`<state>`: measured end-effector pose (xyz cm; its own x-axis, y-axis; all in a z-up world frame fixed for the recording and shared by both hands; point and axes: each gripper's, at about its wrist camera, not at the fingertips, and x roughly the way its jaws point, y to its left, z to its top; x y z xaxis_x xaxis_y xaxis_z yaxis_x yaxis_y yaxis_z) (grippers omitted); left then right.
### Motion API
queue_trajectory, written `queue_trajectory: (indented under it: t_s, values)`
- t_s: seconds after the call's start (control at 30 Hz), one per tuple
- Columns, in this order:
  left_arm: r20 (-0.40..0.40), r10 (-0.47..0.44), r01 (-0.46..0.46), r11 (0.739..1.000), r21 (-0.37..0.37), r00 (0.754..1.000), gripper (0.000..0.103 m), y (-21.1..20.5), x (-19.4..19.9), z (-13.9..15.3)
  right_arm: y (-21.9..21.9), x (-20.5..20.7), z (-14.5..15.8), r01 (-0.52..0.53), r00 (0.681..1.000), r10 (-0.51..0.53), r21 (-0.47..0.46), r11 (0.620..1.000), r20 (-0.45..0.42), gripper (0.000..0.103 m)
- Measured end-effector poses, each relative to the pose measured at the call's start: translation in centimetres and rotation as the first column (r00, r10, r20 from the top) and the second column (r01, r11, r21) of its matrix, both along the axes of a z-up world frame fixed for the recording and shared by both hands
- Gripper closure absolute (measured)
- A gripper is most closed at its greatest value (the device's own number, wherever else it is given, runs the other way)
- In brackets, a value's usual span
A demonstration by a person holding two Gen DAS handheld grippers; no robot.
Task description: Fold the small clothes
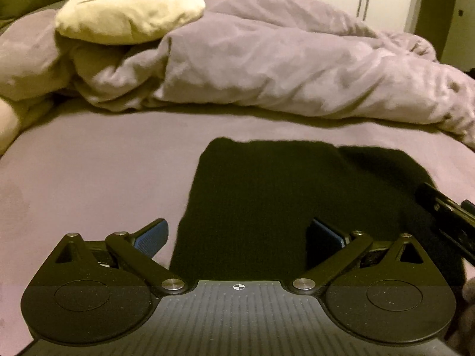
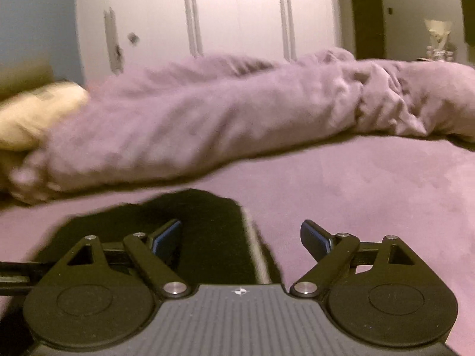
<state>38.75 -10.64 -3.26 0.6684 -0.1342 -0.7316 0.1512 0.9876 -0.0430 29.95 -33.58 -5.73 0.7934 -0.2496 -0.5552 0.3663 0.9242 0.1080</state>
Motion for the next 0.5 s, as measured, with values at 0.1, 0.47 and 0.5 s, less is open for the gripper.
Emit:
queue_trajectory:
  t_s: [0.1,0.47,0.5]
  values:
    - [-0.014,0.002,-0.003,0.999,-0.037,1.0,0.0,1.3,-3.3,0.7,2.7,-4.8,1.3,-0.029,1.0,0.029,-0.075,0.997,0.0,0.016]
    - [-0.106,-0.019,0.021,1.0,0.018,0.994,0.0,2.0,-10.4,1.1,3.9,-10.0,-1.2,-0.021,0.957,-0.038,-0.198,0.98,-0.287,0.01]
    - [-0.099,-0.021,0.025,0.999,0.037,0.995,0.0,1.9,-11.1,1.3,4.2,-10.1,-0.6,-0.019,0.957,-0.041,-0.201,0.979,-0.288,0.01]
